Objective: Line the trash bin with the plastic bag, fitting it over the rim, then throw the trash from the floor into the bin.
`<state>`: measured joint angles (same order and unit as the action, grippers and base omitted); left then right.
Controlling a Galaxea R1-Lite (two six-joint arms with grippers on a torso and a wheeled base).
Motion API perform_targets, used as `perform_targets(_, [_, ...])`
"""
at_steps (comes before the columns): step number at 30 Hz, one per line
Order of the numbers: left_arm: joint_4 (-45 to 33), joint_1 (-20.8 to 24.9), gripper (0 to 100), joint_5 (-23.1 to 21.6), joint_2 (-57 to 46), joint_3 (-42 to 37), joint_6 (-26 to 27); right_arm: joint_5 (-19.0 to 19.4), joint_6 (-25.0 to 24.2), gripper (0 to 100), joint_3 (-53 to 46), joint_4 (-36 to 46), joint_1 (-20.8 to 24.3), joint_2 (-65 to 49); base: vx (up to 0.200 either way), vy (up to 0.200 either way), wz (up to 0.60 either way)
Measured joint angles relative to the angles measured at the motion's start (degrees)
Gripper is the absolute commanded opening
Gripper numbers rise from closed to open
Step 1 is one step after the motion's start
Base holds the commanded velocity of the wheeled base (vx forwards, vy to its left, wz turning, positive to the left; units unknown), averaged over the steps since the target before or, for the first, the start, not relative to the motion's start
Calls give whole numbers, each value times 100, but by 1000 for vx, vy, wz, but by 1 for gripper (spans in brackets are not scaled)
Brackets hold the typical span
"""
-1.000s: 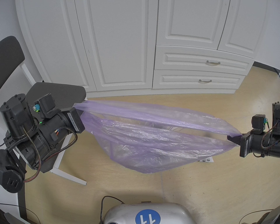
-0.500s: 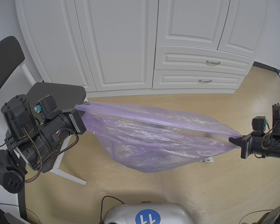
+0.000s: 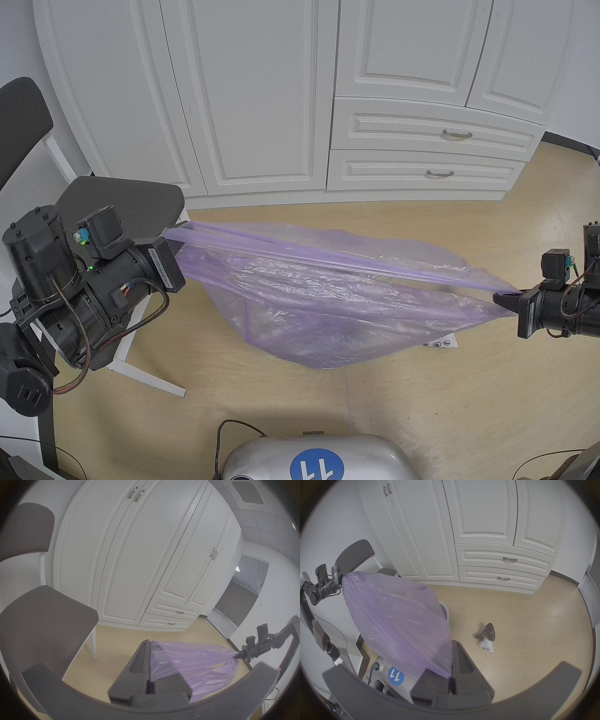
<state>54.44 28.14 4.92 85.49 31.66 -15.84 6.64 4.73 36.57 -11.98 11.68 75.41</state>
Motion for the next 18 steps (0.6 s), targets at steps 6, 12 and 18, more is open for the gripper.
perform_targets(6, [2,-2,0,-2,-5,-27,93,5,49,0,13,0,-105,5,0,0,0])
perform_targets(12, [5,4,0,2,1,-44,119,2,84,0,2,-6,-101,6,0,0,0])
perform_targets(18, [21,111,0,35,78,-32,126,-30,74,0,-6,-55,50,66,0,0,0])
